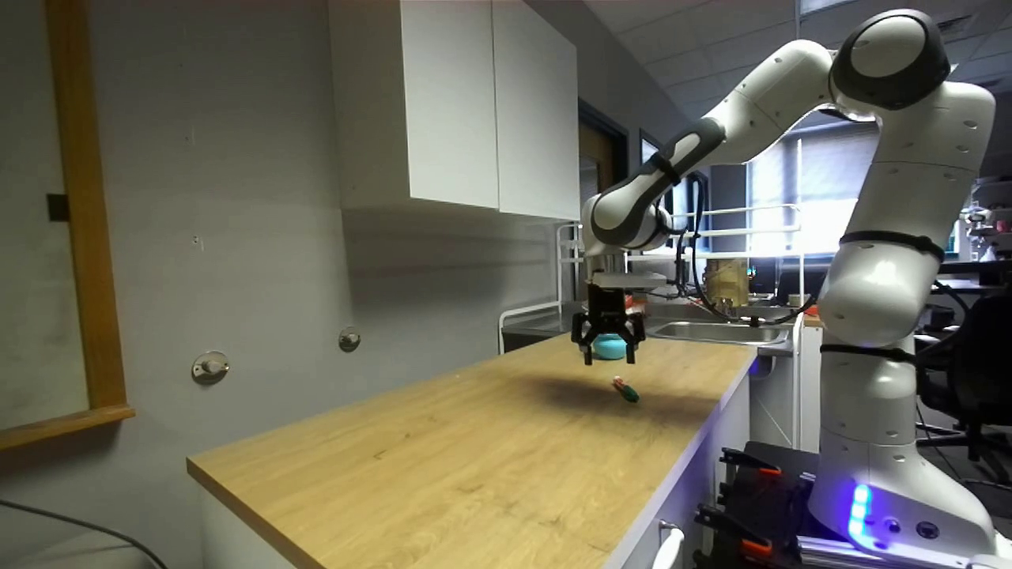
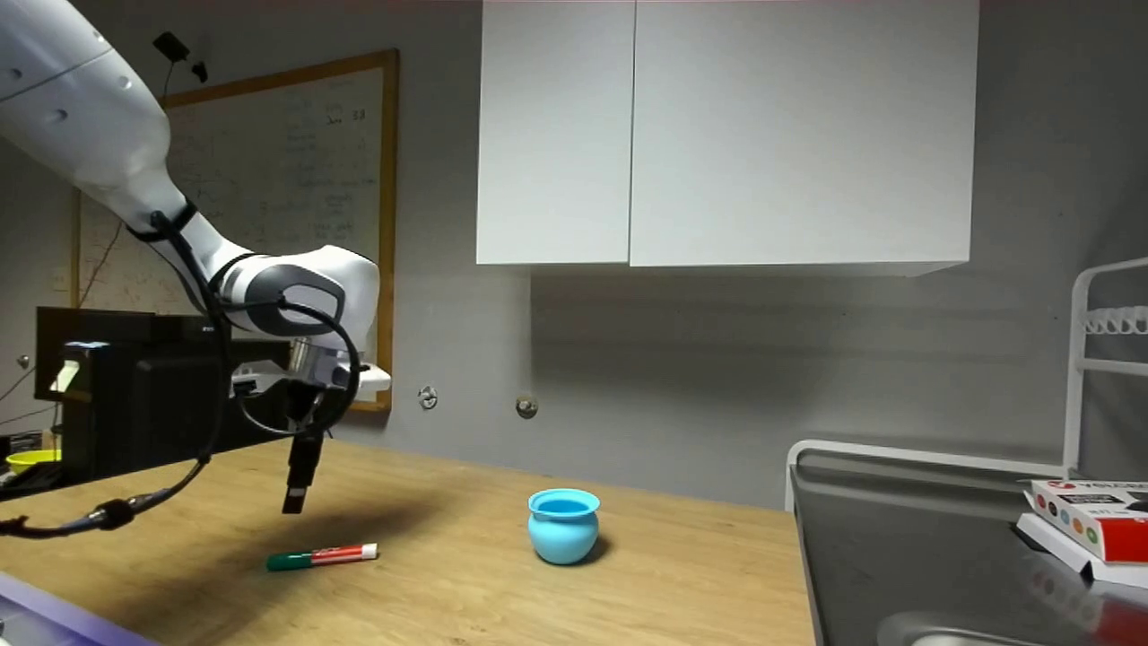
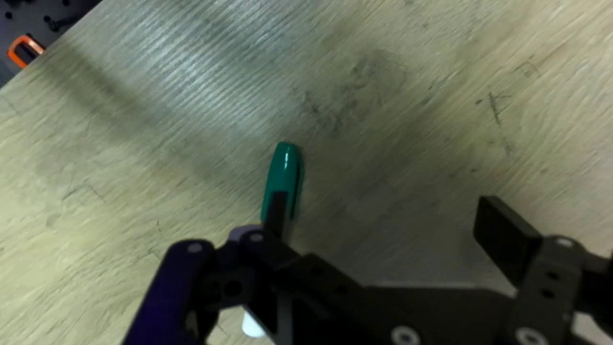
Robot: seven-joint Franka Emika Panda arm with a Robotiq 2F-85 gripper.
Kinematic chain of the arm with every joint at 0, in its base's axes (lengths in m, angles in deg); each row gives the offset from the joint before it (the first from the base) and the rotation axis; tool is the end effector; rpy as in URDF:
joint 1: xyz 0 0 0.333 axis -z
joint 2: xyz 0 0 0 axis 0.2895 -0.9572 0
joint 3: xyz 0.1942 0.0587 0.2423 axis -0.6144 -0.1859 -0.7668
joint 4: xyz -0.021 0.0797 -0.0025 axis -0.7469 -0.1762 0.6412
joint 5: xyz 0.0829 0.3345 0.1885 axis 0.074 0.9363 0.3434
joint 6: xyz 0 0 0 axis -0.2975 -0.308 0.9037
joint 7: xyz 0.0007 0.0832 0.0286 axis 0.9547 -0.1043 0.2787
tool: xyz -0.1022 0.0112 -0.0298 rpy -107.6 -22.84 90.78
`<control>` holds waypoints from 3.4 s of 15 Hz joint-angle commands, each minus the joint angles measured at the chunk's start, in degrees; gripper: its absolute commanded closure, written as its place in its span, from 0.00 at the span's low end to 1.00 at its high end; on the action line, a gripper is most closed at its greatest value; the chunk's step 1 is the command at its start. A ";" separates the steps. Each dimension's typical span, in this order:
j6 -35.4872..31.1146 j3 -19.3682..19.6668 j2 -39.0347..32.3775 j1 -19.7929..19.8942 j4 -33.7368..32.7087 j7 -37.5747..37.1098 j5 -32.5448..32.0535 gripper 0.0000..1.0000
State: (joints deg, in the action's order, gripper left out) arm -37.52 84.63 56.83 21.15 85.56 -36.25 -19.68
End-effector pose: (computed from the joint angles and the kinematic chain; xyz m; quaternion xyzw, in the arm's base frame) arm 0.4115 -0.0044 0.3613 -0.9331 0.3480 0.0710 0.0568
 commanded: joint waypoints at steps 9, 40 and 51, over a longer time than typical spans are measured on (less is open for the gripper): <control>-3.52 1.38 -4.19 2.92 0.49 -9.23 -0.47 0.00; -7.28 3.88 -11.15 2.15 -2.63 -15.15 -4.01 0.94; -7.27 3.19 1.46 6.58 -1.87 -28.88 -16.65 0.94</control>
State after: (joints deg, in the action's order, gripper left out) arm -44.75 88.10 53.50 25.68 82.99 -59.57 -32.14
